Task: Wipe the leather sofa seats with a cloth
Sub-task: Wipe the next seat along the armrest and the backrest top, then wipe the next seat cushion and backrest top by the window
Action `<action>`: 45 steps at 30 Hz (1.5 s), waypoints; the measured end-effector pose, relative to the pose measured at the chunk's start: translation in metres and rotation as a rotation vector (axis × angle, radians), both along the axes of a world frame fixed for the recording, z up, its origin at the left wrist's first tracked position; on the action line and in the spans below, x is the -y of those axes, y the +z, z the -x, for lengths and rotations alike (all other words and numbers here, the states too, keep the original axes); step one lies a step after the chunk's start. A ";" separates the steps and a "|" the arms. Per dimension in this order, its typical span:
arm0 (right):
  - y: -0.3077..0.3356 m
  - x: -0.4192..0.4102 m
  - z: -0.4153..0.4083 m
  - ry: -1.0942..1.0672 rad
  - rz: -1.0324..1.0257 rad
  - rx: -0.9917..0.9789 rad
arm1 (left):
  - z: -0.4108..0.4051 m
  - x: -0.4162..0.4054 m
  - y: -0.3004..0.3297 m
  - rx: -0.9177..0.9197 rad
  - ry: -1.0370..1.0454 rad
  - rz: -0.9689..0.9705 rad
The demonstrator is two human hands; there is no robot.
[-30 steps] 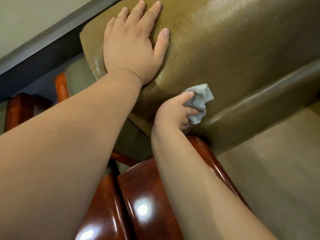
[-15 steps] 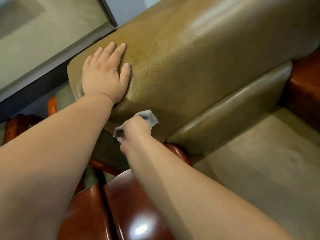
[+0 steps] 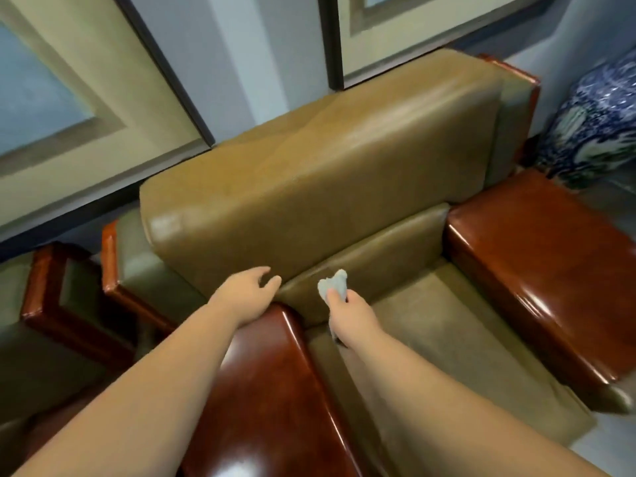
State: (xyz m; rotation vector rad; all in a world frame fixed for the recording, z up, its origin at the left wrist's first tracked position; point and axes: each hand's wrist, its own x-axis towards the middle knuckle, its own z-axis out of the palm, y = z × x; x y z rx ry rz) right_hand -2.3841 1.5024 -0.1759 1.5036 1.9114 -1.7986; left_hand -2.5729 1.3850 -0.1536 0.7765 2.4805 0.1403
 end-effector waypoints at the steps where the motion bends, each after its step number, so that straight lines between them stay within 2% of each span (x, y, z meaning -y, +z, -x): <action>1: 0.000 -0.008 -0.018 0.089 -0.062 0.034 | -0.029 0.000 -0.001 0.066 -0.032 -0.049; 3: 0.005 -0.018 -0.055 0.277 -0.168 0.130 | -0.077 -0.001 0.003 0.127 -0.084 -0.111; 8: 0.031 -0.034 -0.122 0.626 -0.412 0.241 | -0.159 -0.007 0.018 0.118 -0.131 -0.126; 15: 0.064 -0.023 -0.220 0.798 -0.618 0.337 | -0.247 0.027 0.021 0.097 -0.372 -0.087; 21: 0.094 0.018 -0.302 0.527 -0.694 0.310 | -0.277 0.050 0.037 0.078 -0.562 -0.093; 26: 0.124 0.042 -0.398 0.310 -0.670 0.370 | -0.325 0.011 0.063 0.062 -0.680 -0.169; 31: 0.154 0.048 -0.495 0.086 -0.684 0.420 | -0.414 -0.034 0.099 0.095 -0.830 -0.240; 37: 0.175 0.037 -0.601 -0.051 -0.702 0.428 | -0.530 -0.090 0.146 0.089 -1.006 -0.311; 45: 0.185 -0.003 -0.787 -0.236 -0.681 0.441 | -0.720 -0.170 0.163 0.061 -1.153 -0.355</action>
